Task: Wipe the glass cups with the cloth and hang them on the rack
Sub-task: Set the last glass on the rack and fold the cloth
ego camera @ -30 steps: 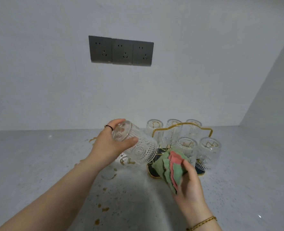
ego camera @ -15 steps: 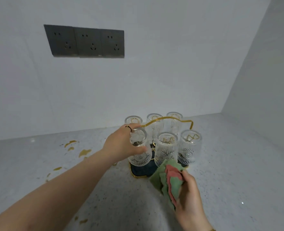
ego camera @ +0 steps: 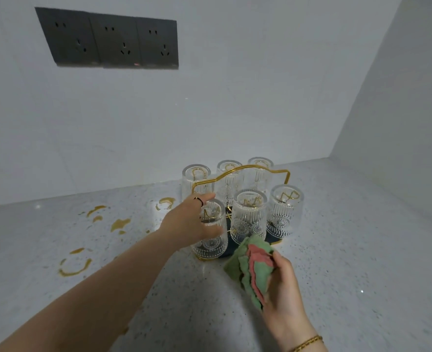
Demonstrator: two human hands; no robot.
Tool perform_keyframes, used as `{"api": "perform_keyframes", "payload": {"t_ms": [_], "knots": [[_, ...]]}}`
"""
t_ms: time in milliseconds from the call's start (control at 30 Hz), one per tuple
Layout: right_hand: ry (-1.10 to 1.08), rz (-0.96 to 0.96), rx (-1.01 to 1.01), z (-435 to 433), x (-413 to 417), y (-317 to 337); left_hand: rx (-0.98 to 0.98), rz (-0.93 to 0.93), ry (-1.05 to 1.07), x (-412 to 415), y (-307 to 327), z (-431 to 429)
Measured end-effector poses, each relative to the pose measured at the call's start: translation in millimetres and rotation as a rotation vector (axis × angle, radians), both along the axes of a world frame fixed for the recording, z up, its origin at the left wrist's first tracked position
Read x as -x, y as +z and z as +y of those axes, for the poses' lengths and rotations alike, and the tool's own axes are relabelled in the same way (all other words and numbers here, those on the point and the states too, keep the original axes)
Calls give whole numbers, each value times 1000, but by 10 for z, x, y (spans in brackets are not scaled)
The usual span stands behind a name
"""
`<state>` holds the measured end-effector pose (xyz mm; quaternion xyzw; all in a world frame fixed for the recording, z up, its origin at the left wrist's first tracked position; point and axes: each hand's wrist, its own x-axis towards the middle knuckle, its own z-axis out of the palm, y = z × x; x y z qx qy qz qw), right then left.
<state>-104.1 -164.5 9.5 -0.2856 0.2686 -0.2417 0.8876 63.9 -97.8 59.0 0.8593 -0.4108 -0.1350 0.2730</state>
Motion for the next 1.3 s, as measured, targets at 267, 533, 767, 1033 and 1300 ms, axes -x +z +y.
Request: {"api": "perform_keyframes", "payload": {"t_ms": [267, 533, 767, 1033, 1300], "knots": [[78, 5, 128, 104, -33, 93, 392, -25, 162, 392, -78, 396], [170, 131, 375, 449, -170, 115, 423, 755, 177, 640, -287, 719], [241, 297, 469, 645, -126, -98, 526, 981, 371, 655, -397, 878], [325, 378, 585, 665, -34, -158, 535, 1026, 415, 761, -518, 853], [76, 483, 671, 311, 50, -237, 484, 1072, 457, 698, -749, 799]]}}
